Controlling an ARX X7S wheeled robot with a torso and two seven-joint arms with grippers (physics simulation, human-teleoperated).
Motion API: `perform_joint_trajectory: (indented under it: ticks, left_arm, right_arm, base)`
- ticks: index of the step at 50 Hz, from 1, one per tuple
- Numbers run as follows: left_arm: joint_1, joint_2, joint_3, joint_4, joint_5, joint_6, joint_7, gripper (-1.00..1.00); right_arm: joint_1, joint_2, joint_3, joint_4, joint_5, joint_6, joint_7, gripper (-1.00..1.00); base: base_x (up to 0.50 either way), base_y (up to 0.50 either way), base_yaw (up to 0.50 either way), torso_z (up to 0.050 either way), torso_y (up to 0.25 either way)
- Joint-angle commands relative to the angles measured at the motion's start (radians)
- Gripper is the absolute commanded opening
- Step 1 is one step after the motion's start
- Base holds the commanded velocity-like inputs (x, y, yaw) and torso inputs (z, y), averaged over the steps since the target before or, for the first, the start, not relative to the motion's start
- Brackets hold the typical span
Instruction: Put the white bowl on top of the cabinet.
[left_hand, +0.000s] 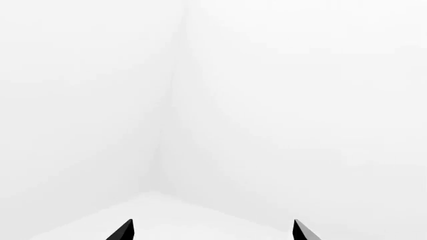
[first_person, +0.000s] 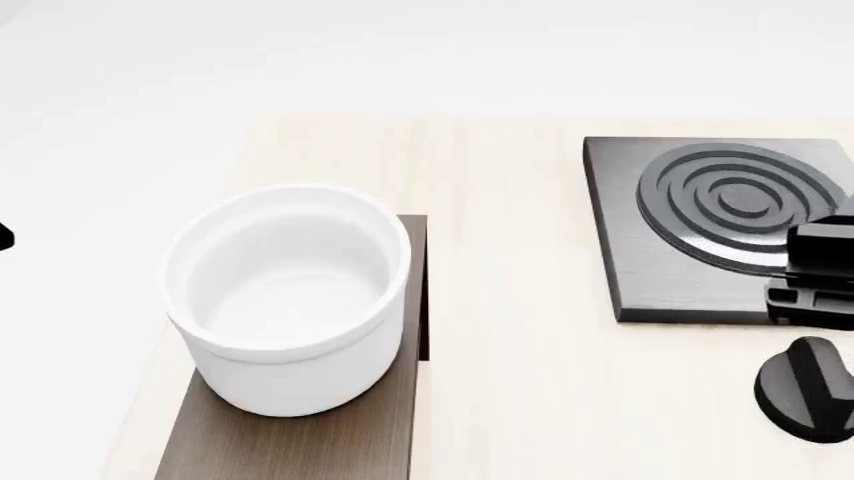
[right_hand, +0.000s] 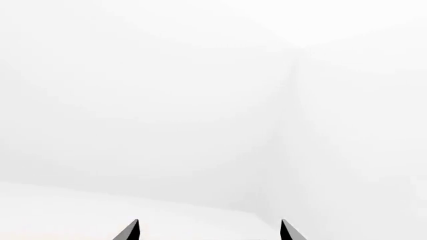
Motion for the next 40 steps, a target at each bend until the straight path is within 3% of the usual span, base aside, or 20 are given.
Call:
perform_joint_trajectory:
  ticks: [1,40]
  left_arm:
    - [0.002,-0.004,-0.004,0.004,-0.002,0.003,-0.004,1.00]
    - [0.004,-0.033,-0.050,0.095,-0.061,-0.033,-0.040,1.00]
  right_arm:
    - [-0.013,0.011,0.048,-0.012,0.001,0.017,0.010,1.00]
    - [-0.053,0.020,0.085,0.036,-0.021,-0.001,0.028,1.00]
  base:
    - [0.00,0.00,0.00,0.000,0.000]
    - [0.00,0.00,0.00,0.000,0.000]
